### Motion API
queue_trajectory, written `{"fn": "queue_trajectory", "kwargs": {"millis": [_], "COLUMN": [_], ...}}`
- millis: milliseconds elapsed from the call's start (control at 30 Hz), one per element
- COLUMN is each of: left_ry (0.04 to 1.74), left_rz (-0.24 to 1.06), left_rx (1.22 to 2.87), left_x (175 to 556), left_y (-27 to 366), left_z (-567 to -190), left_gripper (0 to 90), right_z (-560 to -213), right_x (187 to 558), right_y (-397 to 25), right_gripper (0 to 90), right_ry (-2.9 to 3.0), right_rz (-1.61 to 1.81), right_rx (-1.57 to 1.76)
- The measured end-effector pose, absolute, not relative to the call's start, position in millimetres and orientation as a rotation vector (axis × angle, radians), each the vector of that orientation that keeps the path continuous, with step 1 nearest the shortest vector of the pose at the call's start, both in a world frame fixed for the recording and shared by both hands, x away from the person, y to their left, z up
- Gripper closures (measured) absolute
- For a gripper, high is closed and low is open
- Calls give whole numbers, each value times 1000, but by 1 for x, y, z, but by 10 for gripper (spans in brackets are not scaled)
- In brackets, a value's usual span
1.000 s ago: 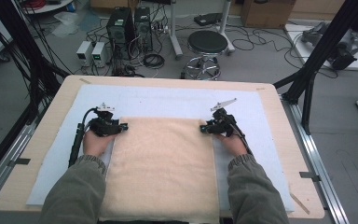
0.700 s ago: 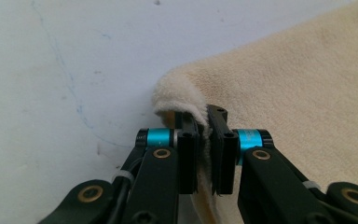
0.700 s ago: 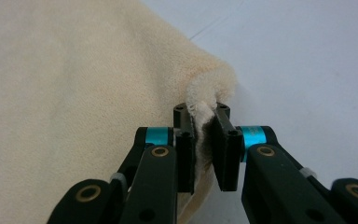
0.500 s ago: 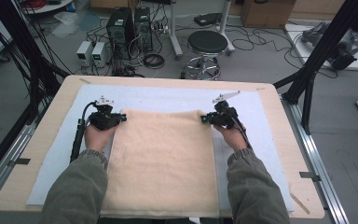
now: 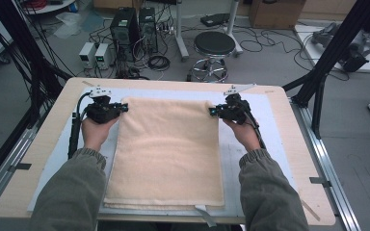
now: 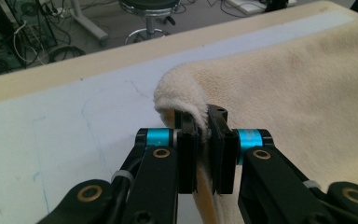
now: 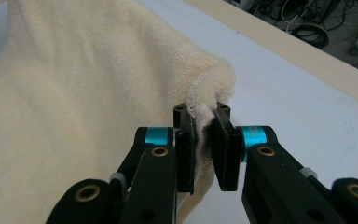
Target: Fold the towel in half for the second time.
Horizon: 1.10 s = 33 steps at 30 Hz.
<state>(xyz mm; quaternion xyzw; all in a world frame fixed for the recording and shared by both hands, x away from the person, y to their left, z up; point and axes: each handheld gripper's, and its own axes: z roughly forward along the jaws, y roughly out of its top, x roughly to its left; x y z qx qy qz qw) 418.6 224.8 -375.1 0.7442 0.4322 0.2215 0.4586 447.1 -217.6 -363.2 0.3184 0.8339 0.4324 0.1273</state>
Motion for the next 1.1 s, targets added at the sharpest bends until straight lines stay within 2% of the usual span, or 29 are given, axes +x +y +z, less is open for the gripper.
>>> {"fn": "queue_trajectory", "kwargs": {"millis": [333, 633, 867, 1100], "left_ry": [999, 914, 877, 826], "left_rz": [535, 492, 473, 453], "left_rx": [1844, 1893, 1924, 1974], "left_x": [378, 334, 306, 279], "left_y": [236, 239, 244, 246], "left_z": [-381, -402, -413, -422], "left_gripper": [822, 821, 814, 793], "right_z": [-363, -387, -389, -405], "right_x": [416, 380, 355, 329], "right_y": [-218, -227, -224, -228], "right_gripper": [805, 801, 798, 783], "right_ry": [2483, 2557, 2610, 2639], "right_rz": [1293, 1285, 1255, 1263], "right_rx": [865, 848, 804, 770]}}
